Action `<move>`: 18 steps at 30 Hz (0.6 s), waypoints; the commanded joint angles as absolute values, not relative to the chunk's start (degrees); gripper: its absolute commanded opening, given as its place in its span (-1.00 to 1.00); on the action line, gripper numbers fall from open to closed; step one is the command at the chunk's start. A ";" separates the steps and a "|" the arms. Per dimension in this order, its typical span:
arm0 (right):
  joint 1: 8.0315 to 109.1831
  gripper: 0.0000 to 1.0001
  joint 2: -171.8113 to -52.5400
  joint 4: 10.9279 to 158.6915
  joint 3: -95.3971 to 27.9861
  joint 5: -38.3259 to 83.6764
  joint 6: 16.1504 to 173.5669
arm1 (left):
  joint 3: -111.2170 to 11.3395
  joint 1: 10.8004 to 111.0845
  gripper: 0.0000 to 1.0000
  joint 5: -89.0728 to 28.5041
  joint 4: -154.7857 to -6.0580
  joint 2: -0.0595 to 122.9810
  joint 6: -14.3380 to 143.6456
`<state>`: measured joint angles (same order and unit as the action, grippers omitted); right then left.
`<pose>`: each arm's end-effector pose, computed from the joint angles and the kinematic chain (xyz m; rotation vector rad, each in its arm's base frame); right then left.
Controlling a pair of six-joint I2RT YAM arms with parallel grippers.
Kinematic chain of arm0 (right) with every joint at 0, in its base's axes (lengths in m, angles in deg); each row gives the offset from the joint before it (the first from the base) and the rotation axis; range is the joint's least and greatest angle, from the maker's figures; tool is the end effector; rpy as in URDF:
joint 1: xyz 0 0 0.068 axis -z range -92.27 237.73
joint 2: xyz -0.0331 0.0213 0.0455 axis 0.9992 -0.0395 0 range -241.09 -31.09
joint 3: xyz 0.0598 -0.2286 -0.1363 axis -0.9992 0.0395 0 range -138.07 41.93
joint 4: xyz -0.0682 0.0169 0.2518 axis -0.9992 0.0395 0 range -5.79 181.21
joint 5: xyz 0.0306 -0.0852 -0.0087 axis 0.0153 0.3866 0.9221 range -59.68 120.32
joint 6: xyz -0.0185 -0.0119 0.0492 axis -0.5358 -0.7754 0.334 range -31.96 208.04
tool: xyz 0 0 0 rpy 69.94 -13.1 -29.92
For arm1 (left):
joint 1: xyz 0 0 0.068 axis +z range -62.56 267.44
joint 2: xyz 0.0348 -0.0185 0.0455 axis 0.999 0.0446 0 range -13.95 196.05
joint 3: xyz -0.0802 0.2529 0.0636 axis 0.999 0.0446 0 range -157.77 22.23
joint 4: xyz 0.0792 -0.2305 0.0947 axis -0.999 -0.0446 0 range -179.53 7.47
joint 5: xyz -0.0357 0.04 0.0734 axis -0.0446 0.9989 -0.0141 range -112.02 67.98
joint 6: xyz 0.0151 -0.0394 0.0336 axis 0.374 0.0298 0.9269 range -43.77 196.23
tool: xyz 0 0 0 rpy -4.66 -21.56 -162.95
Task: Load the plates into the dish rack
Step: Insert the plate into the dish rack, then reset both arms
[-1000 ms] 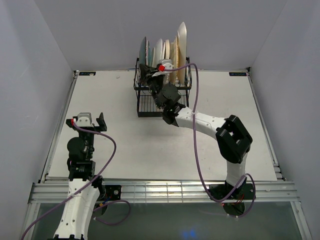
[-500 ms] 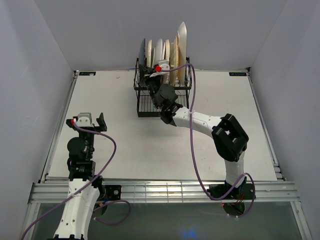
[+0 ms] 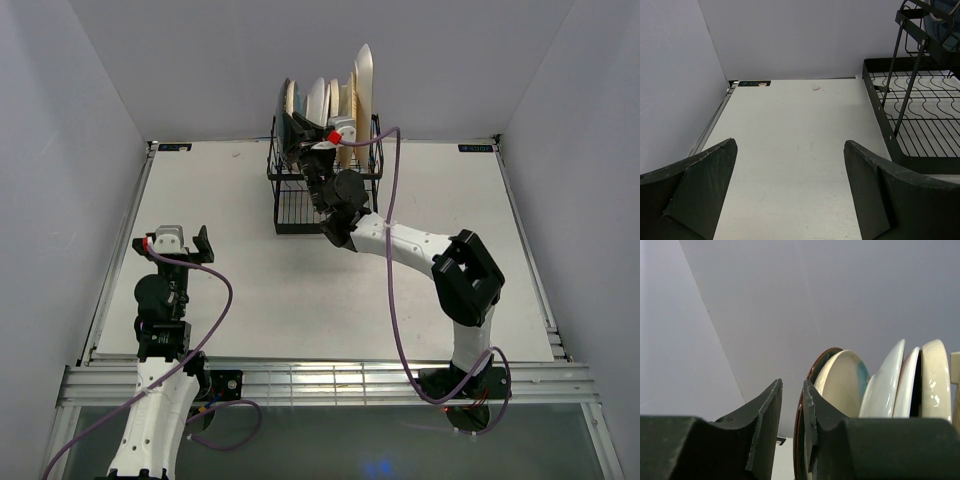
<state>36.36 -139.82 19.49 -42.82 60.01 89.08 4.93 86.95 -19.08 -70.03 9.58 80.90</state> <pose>0.2837 0.3269 0.3872 0.0836 0.9815 0.6188 0.1369 0.0007 0.2639 0.0239 1.4621 0.0969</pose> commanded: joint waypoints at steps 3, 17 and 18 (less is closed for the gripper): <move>36.41 -0.35 -134.46 14.60 -40.70 60.46 88.31 | 5.09 87.27 0.96 -19.65 -69.25 9.52 80.98; 31.75 -0.06 -117.70 34.11 -36.48 63.09 71.61 | 4.92 87.27 0.96 -20.62 -67.67 14.70 80.37; 31.75 -0.03 -116.19 35.94 -35.16 63.36 71.17 | 4.83 87.27 0.96 -20.70 -67.50 15.05 80.28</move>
